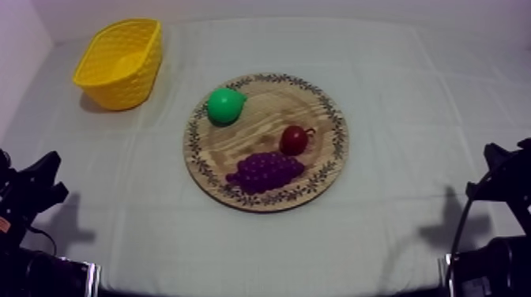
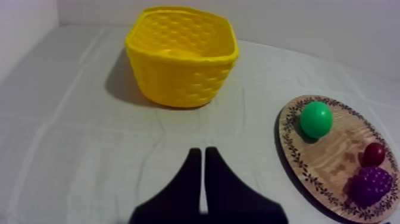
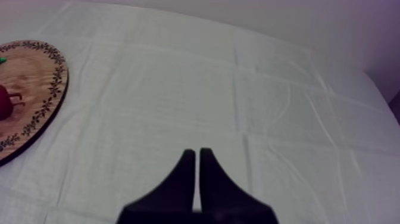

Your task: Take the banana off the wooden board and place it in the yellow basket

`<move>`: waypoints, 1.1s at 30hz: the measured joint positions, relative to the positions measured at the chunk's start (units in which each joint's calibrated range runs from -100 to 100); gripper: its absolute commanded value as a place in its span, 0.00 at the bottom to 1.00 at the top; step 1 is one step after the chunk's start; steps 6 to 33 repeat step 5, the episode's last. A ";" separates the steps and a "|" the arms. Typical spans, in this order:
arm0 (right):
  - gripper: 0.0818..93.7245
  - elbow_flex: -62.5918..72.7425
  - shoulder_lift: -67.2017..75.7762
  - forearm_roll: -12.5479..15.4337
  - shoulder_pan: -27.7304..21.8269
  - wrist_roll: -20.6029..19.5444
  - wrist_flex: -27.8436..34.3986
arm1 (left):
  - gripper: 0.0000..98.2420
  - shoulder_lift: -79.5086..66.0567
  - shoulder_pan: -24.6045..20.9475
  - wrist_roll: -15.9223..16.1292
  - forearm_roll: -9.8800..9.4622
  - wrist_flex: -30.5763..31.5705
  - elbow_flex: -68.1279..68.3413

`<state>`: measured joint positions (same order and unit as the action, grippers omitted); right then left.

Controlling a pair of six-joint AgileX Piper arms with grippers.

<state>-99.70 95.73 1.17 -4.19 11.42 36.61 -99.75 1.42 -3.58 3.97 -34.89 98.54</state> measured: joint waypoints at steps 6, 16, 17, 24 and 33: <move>0.00 0.00 0.00 0.00 0.00 0.00 0.00 | 0.00 0.00 0.00 0.00 0.00 0.00 0.00; 0.00 0.00 0.00 0.00 0.00 0.00 0.00 | 0.00 0.00 0.00 0.00 0.00 0.00 0.00; 0.00 0.00 0.00 0.00 0.00 0.00 0.00 | 0.00 0.00 0.00 0.00 0.00 0.00 0.00; 0.00 0.00 0.00 0.00 0.00 0.00 0.00 | 0.00 0.00 0.00 0.00 0.00 0.00 0.00; 0.00 0.00 0.00 0.00 0.00 0.00 0.00 | 0.00 0.00 0.00 0.00 0.00 0.00 0.00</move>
